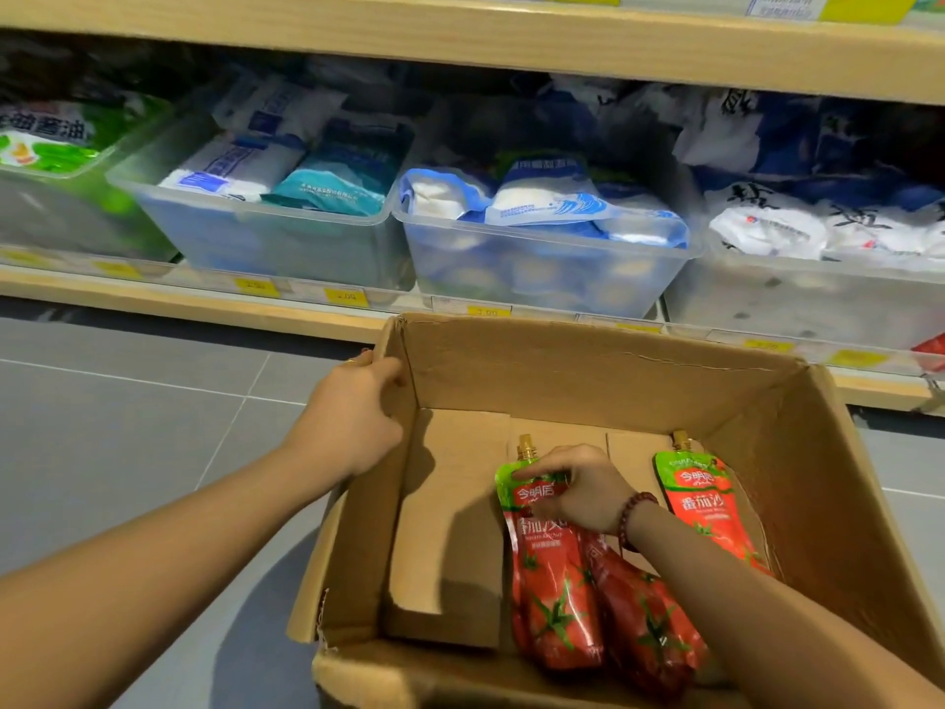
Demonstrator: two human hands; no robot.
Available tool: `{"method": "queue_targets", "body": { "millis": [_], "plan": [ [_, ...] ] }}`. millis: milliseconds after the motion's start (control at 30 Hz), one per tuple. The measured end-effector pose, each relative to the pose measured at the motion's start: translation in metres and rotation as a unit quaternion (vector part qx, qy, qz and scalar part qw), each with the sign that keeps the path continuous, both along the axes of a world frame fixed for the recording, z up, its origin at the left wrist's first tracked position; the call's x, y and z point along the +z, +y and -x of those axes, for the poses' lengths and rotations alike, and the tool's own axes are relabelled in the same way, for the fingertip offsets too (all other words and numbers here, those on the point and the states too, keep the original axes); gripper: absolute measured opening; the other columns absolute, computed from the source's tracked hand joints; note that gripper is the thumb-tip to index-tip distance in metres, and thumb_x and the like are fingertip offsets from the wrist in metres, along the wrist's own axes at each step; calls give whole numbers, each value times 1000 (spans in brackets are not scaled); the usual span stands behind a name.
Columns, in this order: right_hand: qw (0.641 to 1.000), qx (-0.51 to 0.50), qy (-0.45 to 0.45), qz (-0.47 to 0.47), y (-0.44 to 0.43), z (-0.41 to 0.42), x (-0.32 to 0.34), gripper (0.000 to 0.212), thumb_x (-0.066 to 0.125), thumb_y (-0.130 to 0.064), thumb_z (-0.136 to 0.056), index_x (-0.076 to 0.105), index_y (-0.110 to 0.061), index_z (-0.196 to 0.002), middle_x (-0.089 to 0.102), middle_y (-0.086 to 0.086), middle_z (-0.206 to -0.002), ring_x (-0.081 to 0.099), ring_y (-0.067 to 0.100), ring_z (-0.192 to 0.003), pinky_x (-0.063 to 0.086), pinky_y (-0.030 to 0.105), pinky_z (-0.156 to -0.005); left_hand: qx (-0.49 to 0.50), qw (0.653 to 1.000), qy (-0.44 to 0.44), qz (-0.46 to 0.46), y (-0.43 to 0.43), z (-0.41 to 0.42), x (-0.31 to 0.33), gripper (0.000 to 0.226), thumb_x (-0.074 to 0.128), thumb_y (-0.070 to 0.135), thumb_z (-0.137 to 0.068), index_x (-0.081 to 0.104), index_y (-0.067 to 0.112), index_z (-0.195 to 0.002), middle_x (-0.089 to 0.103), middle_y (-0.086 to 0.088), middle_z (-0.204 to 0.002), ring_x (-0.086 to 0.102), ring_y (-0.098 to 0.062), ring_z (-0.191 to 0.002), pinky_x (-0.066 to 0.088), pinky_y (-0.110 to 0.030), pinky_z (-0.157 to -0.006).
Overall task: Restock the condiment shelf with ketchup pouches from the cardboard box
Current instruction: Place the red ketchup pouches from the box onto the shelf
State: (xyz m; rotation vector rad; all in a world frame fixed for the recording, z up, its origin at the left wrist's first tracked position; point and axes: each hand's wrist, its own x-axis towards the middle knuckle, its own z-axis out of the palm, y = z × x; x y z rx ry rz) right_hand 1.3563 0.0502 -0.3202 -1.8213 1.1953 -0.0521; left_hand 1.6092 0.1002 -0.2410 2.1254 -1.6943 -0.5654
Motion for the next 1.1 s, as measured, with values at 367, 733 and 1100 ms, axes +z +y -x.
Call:
{"method": "queue_targets", "body": {
  "millis": [367, 733, 1100],
  "plan": [
    [958, -133, -250, 56, -7, -4, 69, 24, 72, 7, -72, 74, -16, -80, 69, -1, -81, 63, 9, -77, 51, 18, -66, -34, 996, -60, 59, 14, 4, 13, 62, 61, 22, -84, 37, 39, -138, 22, -8, -155, 41, -27, -132, 42, -36, -99],
    [901, -69, -346, 253, -64, -27, 263, 25, 67, 6, -77, 71, -14, -91, 71, -6, -82, 66, 2, -75, 52, 15, -66, -203, 938, 177, 217, -27, 48, 125, 92, 71, 41, -78, 3, 61, -138, 32, 37, -135, 38, 18, -118, 43, -11, -91],
    [856, -15, -399, 327, -94, -38, 392, 22, 69, 4, -75, 74, -16, -82, 73, 2, -85, 69, 12, -83, 54, 22, -68, -298, 883, 259, 252, -79, 33, 222, 94, 76, 11, -71, 27, 56, -138, 41, 18, -140, 53, -15, -119, 56, -37, -84]
  ]
}}
